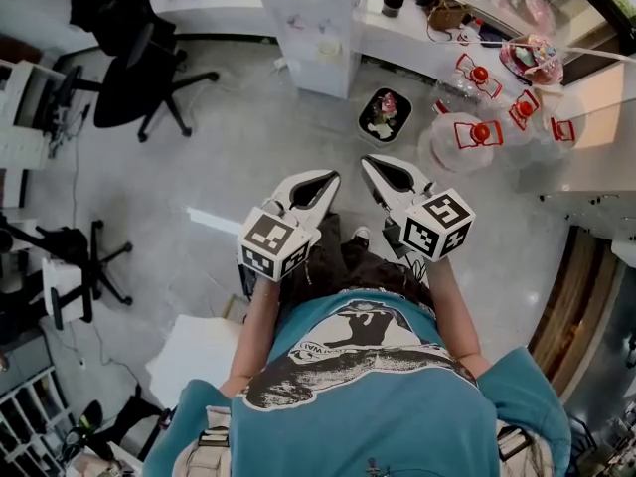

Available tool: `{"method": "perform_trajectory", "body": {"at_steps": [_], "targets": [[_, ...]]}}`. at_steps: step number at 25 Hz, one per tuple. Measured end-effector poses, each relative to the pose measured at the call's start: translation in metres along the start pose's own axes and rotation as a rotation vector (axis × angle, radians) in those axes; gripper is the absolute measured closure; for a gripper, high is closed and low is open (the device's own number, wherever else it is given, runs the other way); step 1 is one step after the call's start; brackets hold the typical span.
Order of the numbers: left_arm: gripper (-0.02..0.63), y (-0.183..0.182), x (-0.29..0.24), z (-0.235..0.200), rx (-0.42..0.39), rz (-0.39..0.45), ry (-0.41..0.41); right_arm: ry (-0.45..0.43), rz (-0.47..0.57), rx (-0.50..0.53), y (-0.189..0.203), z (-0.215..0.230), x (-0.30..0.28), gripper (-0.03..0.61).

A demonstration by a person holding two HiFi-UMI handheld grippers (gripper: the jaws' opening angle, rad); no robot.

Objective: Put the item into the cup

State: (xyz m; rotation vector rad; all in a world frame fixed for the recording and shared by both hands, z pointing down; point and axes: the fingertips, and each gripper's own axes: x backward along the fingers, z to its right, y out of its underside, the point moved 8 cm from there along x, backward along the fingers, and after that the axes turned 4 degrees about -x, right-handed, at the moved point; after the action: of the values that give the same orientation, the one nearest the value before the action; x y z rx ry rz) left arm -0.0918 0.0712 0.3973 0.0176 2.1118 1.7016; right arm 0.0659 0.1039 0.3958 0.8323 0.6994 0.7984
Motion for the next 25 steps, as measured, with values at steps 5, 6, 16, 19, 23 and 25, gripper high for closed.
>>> {"method": "perform_trajectory", "body": {"at_steps": [5, 6, 16, 19, 23, 25], "targets": [[0.614, -0.002, -0.001, 0.021, -0.026, 0.007, -0.003, -0.007, 0.010, 0.005, 0.002, -0.001, 0.020, 0.578], [0.614, -0.002, -0.001, 0.025, -0.029, 0.010, -0.004, -0.006, 0.009, 0.011, 0.003, -0.002, 0.023, 0.578], [0.614, -0.002, 0.003, 0.052, -0.063, 0.019, -0.009, -0.028, 0.003, 0.055, 0.011, -0.011, 0.042, 0.578], [0.614, -0.002, 0.003, 0.056, -0.071, 0.019, -0.005, -0.029, 0.005, 0.061, 0.011, -0.013, 0.044, 0.578], [0.614, -0.002, 0.003, 0.060, -0.082, 0.024, 0.002, -0.034, 0.007, 0.071, 0.014, -0.016, 0.046, 0.578], [0.614, -0.002, 0.002, 0.062, -0.088, 0.024, 0.008, -0.036, 0.010, 0.076, 0.014, -0.018, 0.047, 0.578]]}}
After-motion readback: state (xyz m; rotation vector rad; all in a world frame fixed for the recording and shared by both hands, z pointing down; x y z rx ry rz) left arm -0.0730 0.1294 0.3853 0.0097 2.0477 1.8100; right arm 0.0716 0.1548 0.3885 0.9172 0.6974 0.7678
